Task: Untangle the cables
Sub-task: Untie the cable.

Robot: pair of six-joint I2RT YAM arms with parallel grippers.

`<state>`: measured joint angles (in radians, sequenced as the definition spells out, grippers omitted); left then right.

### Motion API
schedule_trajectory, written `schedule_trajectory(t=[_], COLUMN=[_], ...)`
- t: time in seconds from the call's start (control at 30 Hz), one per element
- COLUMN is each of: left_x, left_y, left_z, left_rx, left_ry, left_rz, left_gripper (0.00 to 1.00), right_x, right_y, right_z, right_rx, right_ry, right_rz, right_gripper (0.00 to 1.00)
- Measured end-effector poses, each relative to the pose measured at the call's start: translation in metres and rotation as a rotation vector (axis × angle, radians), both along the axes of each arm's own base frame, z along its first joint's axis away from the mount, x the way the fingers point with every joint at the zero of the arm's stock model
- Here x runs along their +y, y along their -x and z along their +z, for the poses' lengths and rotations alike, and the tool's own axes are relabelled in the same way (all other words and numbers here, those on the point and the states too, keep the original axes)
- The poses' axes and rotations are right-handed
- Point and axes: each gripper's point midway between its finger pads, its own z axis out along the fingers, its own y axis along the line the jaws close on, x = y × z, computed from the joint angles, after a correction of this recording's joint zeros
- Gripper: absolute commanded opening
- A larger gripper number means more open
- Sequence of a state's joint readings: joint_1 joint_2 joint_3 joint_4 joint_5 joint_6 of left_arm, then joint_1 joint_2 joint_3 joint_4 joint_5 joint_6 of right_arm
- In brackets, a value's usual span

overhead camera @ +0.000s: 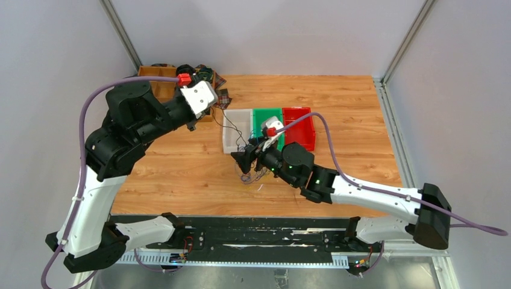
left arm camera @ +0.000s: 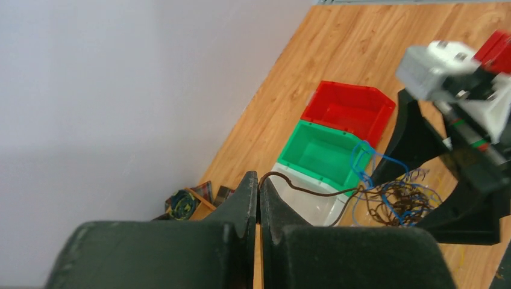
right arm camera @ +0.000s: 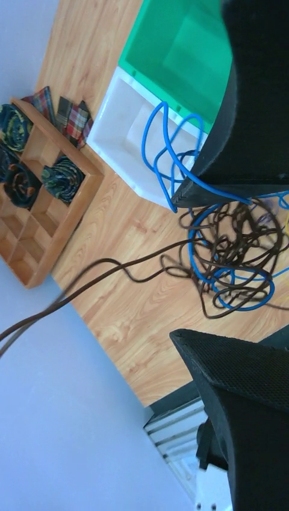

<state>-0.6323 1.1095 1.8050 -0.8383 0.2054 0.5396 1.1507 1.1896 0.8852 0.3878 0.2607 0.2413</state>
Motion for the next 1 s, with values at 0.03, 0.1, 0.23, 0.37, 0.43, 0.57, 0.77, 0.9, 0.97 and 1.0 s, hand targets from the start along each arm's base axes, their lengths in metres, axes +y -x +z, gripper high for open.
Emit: schedule_trajectory(t=[0.03, 0.1, 0.23, 0.37, 0.43, 0.57, 0.77, 0.9, 0.97, 1.0], left_x=[0.000, 0.000, -0.001, -0.004, -0.006, -0.008, -0.012, -0.017, -0.020, -0.021], left_y=[0.002, 0.006, 0.014, 0.020, 0.022, 0.029, 0.042, 0.052, 0.058, 0.060], left_z=[-0.001, -0.002, -0.004, -0.006, -0.006, -0.005, 0.005, 0.008, 0.009, 0.010], left_rx=[0.007, 0.022, 0.049, 0.074, 0.085, 0.103, 0.127, 0.157, 0.180, 0.188], left_ry=[0.002, 0.008, 0.021, 0.032, 0.038, 0.051, 0.080, 0.095, 0.100, 0.102], left_rz=[-0.004, -0.013, -0.037, -0.064, -0.075, -0.100, -0.155, -0.204, -0.234, -0.247], left_gripper=[0.00, 0.00, 0.00, 0.00, 0.00, 0.00, 0.01, 0.00, 0.00, 0.00], right_x=[0.006, 0.013, 0.022, 0.029, 0.031, 0.032, 0.027, 0.022, 0.023, 0.024], right_y=[-0.001, -0.004, -0.009, -0.015, -0.018, -0.022, -0.033, -0.046, -0.051, -0.052], right_z=[-0.006, -0.018, -0.034, -0.027, -0.023, -0.025, -0.027, -0.024, -0.024, -0.025], right_rx=[0.001, 0.005, 0.006, -0.005, -0.010, -0.011, -0.015, -0.031, -0.036, -0.038], right_ry=[0.015, 0.044, 0.082, 0.066, 0.055, 0.052, 0.051, 0.044, 0.044, 0.043], right_rz=[0.010, 0.014, 0.012, -0.007, -0.016, -0.033, -0.110, -0.189, -0.214, -0.222], right_gripper=[0.69, 0.62, 0.45, 0.42, 0.39, 0.44, 0.50, 0.40, 0.32, 0.28])
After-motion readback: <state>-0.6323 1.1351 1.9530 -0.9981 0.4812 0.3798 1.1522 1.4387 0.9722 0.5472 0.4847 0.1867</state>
